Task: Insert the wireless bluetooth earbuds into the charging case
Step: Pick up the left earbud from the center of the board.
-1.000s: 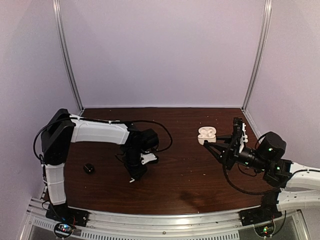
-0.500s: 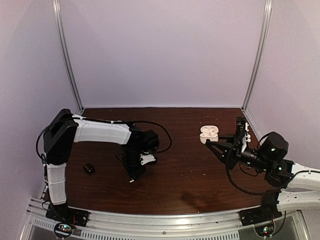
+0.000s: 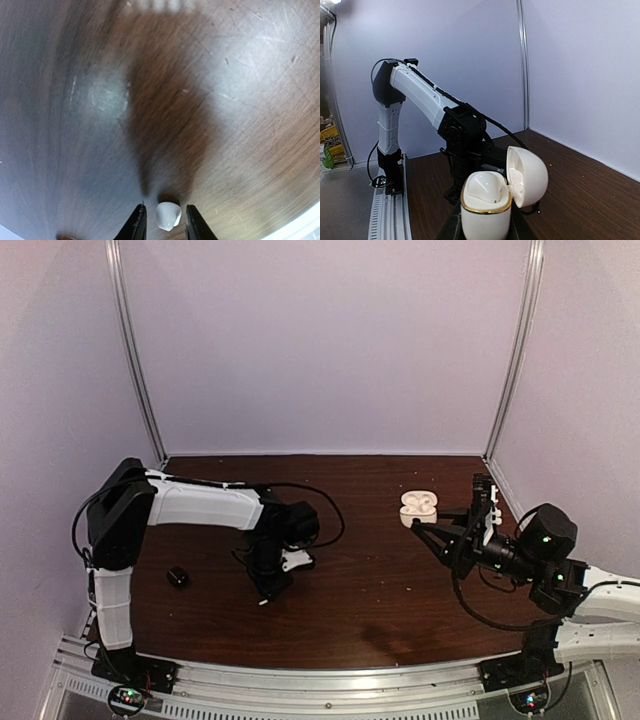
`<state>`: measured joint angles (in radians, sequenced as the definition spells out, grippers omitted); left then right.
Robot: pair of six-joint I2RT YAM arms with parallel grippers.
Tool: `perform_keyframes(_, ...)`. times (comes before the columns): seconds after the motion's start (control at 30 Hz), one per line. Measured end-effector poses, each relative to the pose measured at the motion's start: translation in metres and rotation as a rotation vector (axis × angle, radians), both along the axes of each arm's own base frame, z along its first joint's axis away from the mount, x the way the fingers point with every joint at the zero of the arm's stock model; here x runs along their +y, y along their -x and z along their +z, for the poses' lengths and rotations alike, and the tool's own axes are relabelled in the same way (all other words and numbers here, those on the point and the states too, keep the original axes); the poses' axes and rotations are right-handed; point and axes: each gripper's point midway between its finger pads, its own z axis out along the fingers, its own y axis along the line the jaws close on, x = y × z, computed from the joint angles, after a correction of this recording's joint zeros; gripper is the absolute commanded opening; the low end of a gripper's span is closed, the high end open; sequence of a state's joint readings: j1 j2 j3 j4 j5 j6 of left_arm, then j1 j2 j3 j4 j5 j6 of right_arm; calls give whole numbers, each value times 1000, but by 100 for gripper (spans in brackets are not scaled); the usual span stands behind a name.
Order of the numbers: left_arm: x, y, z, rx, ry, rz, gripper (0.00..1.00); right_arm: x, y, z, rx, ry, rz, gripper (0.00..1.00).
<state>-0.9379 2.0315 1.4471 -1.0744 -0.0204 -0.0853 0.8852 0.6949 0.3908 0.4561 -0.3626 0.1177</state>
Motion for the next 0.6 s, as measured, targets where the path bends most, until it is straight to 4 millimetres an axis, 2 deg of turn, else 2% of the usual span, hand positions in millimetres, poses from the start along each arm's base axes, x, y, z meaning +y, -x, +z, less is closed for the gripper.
perform_keyframes(0.13, -1, 2, -3, 7, -4, -5, 30, 0, 0, 0, -2, 1, 0, 0)
perform_keyframes(0.6, 0, 4, -6, 16, -14, -6, 13, 0, 0, 0, -2, 1, 0, 0)
